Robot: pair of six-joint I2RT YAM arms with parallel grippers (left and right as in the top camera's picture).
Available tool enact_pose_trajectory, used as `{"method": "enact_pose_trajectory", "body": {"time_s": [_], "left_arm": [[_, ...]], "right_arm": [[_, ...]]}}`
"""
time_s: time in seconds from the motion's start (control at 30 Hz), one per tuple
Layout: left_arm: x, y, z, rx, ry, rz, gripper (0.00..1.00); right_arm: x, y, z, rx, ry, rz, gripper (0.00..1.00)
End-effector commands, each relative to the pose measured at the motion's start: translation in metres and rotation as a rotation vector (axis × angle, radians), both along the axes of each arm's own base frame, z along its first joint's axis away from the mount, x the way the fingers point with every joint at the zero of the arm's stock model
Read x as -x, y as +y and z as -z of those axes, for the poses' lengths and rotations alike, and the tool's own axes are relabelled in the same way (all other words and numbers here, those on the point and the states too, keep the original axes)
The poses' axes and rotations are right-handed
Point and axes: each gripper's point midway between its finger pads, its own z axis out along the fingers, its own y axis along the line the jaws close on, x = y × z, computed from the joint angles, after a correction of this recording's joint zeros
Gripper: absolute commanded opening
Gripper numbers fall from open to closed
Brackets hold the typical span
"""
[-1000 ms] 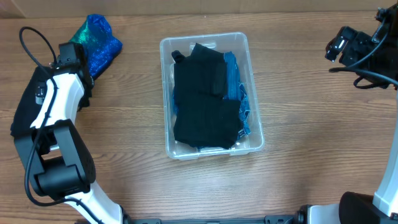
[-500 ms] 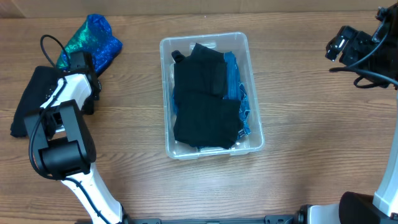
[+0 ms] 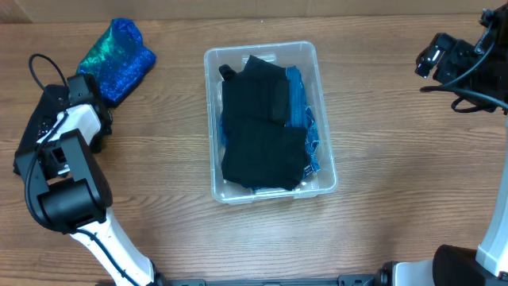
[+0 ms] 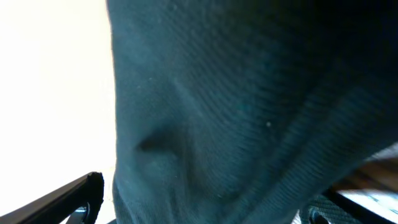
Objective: Pack container
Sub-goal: 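Move the left gripper to the black garment on the left and grasp it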
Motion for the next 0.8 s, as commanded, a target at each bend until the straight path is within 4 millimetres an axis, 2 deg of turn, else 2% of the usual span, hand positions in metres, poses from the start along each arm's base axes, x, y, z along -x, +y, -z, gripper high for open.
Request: {"method": "enact_pose_trajectory", "body": {"time_s": [0.0,0.23,0.33,0.43,0.5,0.57,0.63,0.77], "left_arm": [[0.010,-0.004,0.026,0.026,0.107,0.090,1.00],[0.003,0.002,0.029,-0.005,0.069,0.114,1.00],[0.006,0.004,0.038,-0.008,0.106,0.122,1.00],[0.012,0.006,0.049,-0.018,0.149,0.108,0.93],[0.015,0.006,0.055,-0.020,0.168,0.104,0.80],[0.016,0.006,0.059,-0.019,0.175,0.102,0.59],[0.016,0.006,0.059,-0.021,0.165,0.098,0.44],[0.015,0.009,0.054,-0.049,0.160,0.086,0.23]], "right_arm": [[0.003,0.000,-0.008,0.008,-0.026,-0.005,1.00],[0.004,0.000,-0.007,0.007,-0.020,-0.005,1.00],[0.004,0.000,-0.007,0.007,-0.020,-0.005,1.00],[0.004,0.000,-0.007,0.007,-0.019,-0.005,1.00],[0.004,0.000,-0.007,0.007,-0.019,-0.005,1.00],[0.004,0.000,-0.007,0.007,-0.019,-0.005,1.00],[0.004,0.000,-0.007,0.007,-0.019,-0.005,1.00],[0.004,0.000,-0.007,0.007,-0.019,-0.005,1.00]]}}
